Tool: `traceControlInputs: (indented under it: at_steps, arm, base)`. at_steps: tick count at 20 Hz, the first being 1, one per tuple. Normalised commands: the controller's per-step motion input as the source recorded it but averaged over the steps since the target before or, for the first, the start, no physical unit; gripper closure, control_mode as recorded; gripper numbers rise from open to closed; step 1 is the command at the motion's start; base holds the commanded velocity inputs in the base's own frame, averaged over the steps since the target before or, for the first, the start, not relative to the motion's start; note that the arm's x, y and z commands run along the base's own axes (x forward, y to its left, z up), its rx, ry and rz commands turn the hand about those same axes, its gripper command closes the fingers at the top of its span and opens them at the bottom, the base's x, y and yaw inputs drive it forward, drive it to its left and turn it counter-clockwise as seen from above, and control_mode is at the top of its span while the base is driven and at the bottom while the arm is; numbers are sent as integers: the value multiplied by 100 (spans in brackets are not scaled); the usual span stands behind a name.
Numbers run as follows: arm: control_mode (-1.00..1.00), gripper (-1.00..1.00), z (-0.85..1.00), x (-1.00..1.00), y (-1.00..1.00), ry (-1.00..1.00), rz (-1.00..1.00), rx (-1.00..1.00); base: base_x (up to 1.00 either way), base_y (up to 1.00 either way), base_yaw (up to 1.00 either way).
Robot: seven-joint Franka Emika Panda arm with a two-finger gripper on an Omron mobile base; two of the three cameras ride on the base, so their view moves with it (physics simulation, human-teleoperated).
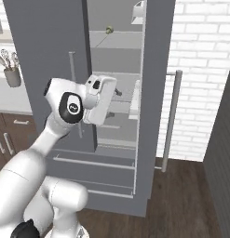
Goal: Take the strawberry from the fridge and place it on top of the pancake, located on the dining counter.
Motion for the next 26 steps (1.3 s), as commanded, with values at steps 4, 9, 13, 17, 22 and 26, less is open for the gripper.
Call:
traceControlInputs:
  at_steps: [4, 9, 13, 17, 22, 26]
  arm:
    - [-100, -100, 0, 5, 100, -5, 0, 64]
    - [-100, -100, -2, 45, 61, -8, -29, 60]
    - [-100, -100, -22, 58, 45, -9, -47, 53]
    - [-100, -100, -34, 62, 37, -10, -48, 59]
    - [-100, -100, -15, 40, 38, -6, -27, 65]
    - [-100, -100, 0, 30, 84, -35, 0, 9]
  base:
    - [0, 0, 0]
    - [0, 0, 0]
    - [0, 0, 0]
    - [0, 0, 0]
    - [0, 0, 0]
    - [0, 0, 0]
